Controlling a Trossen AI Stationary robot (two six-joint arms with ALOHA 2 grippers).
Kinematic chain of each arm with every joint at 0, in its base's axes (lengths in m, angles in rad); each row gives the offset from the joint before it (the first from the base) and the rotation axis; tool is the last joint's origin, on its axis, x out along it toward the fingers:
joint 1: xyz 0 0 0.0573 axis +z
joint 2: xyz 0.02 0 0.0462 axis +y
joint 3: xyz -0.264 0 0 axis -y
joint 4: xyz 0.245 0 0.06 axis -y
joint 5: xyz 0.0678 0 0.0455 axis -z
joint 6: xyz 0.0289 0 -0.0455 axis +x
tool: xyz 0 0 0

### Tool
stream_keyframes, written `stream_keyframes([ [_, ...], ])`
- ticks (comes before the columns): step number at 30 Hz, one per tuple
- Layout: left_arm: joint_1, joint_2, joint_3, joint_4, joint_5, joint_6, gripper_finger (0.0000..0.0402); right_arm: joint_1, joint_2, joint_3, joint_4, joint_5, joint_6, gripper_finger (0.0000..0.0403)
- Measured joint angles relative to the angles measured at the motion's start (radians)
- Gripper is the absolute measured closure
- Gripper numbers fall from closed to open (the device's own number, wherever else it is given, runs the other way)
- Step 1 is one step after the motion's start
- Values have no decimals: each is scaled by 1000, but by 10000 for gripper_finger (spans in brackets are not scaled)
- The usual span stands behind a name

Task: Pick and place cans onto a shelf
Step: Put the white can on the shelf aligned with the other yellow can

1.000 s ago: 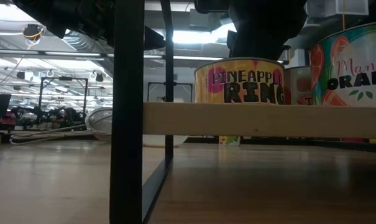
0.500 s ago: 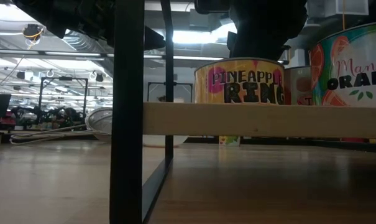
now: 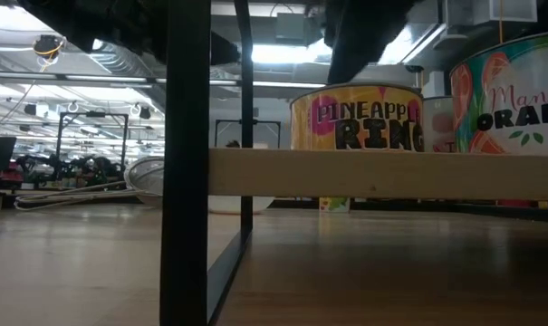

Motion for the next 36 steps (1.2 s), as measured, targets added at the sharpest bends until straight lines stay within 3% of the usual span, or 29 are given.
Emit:
stream_keyframes([
  [7, -11, -142, 0, -28, 3, 8, 335, -25, -1, 123, -164, 2, -56, 326],
  [14, -11, -404, 0, -302, 1, 95, 335, -85, -2, 237, -303, 11, -149, 326],
  [23, -20, -652, -5, -561, 2, 126, 335, -235, -2, 356, -543, 247, -314, 327],
  [31, -25, -753, -139, -558, -5, 133, 335, -479, -3, 378, -569, 258, -445, 327],
  [36, -25, -791, -247, -460, -6, 77, 335, -619, -4, 352, -563, 258, -505, 327],
])
